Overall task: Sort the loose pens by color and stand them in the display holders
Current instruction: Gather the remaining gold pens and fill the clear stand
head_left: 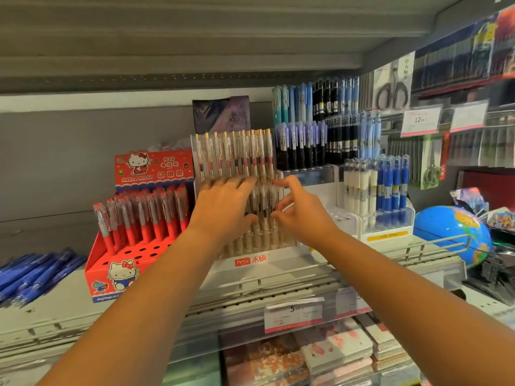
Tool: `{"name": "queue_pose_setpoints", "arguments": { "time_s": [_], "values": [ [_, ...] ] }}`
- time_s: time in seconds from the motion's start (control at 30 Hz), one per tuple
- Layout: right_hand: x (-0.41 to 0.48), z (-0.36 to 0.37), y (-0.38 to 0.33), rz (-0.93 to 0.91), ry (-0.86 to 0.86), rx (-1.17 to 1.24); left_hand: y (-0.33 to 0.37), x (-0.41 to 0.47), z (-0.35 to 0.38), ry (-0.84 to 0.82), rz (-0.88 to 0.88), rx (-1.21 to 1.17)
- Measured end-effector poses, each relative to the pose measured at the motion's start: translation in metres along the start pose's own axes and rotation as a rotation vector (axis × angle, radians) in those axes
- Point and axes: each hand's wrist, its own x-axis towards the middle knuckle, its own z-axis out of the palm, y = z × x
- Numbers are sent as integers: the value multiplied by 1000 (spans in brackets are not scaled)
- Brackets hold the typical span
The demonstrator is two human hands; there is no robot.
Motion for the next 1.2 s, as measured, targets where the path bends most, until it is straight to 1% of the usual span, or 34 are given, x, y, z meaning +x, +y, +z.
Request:
{"name": "queue_pose_setpoints", "arguments": {
  "time_s": [0.1,0.17,0.27,0.33,0.37,0.4,0.47,0.53,0.63,0.73,0.8,0.93,1.1,1.2],
  "values": [
    [-3,-5,-2,-31,-4,-16,-1,0,-7,-26,31,-9],
    [-6,-11,-3,-78,24,-49,-3,-7,-14,-17,56,-44],
    [-15,-21,-7,-136,92,-30,-6,-29,-30,73,39,-256],
    [-25,-25,-15,-169,116,25,-8,-47,-43,102,-38,-434],
    [-30,-26,-20,-174,101,77,-9,-57,-48,102,-76,-508],
    [-34,-26,-27,-168,60,139,-11,-69,-54,95,-116,-571],
    [-41,-22,-44,-148,-81,246,-15,-93,-65,83,-212,-681],
    [-48,-13,-60,-155,-223,280,-22,-119,-76,77,-318,-778],
    [-63,11,-88,-189,-351,314,-38,-156,-92,78,-457,-869],
    [-75,37,-118,-211,-436,340,-59,-191,-109,81,-545,-862],
    [-80,54,-140,-231,-467,358,-75,-213,-121,79,-570,-840],
    [-85,94,-188,-256,-479,398,-118,-254,-144,50,-601,-783],
    [-89,159,-248,-292,-494,416,-186,-306,-170,21,-587,-742],
    [-84,202,-282,-293,-483,412,-231,-328,-176,-30,-626,-691]
  ]
}}
